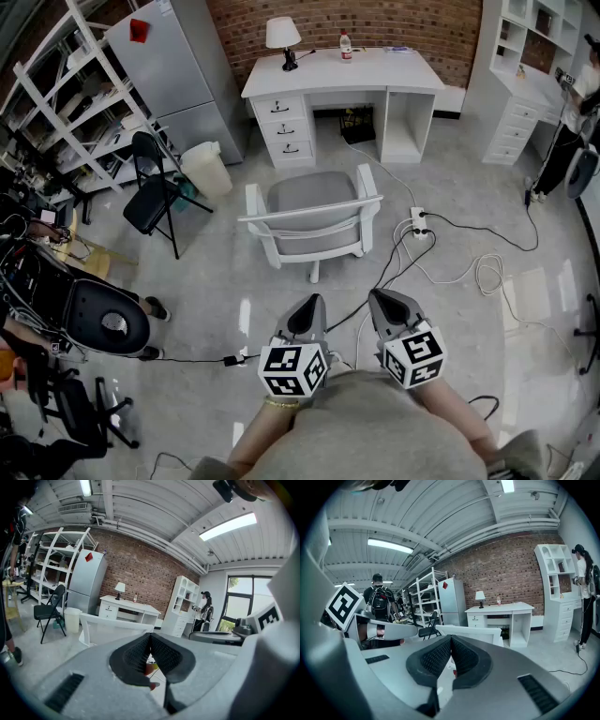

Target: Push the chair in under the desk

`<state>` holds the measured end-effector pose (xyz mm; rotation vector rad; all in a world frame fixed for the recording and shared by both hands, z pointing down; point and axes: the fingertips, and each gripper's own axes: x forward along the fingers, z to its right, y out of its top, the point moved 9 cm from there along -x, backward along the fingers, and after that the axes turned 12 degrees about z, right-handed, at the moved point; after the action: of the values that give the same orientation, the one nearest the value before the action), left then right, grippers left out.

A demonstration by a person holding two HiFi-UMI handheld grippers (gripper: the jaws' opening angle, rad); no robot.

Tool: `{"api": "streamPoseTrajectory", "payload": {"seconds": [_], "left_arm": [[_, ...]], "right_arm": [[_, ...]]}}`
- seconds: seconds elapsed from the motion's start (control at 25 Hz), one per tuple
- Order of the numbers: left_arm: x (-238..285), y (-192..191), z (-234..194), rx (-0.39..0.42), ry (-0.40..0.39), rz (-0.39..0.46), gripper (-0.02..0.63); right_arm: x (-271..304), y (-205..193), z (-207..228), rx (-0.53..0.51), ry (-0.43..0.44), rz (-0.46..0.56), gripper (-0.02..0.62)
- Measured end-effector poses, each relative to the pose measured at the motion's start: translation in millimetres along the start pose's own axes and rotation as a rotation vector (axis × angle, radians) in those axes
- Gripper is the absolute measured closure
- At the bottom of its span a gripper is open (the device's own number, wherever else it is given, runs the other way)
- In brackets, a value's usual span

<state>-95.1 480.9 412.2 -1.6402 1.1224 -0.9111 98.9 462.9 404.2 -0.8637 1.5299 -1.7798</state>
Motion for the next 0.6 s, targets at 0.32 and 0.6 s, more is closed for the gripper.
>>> {"api": "streamPoseTrajectory", "payload": {"seconds": [0.32,0.6], "left_arm": [[5.8,-1.8,-16.8,0.003,-0.007,-0.014,0.595],[21.3,-1.0,-34.5,0.001,-0.001,-0.028,0.595]], "right_arm": [[14.3,-4.4,-3.4,0.002,-0.001,-0.008,0.588],[34.5,-2.6,3.5,-0.013,-0.001,-0.012,0.588]]}}
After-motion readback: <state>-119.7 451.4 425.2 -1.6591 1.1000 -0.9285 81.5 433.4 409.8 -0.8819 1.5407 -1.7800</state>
